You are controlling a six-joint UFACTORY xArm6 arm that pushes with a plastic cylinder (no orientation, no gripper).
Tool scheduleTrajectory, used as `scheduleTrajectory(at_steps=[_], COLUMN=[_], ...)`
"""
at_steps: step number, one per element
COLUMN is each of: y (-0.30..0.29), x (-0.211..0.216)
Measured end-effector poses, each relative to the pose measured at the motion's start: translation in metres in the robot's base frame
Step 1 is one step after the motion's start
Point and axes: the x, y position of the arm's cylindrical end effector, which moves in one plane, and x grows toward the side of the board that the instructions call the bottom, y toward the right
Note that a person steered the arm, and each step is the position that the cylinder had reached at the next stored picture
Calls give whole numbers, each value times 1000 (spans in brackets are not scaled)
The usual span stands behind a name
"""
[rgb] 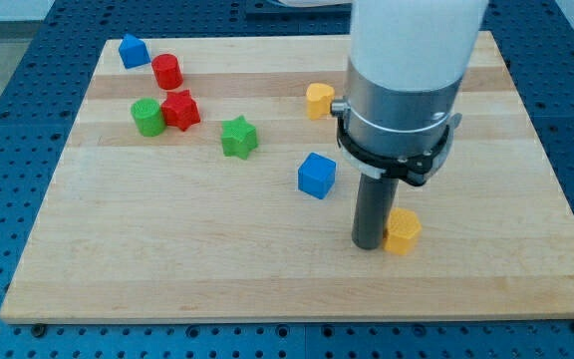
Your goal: Touch the bottom of yellow hexagon
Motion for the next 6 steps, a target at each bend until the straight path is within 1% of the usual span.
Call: scheduleTrajectory(at_steps=[1, 2, 3, 4, 6], y=[0, 1, 34, 52, 22], x=[23, 60, 71, 47, 33])
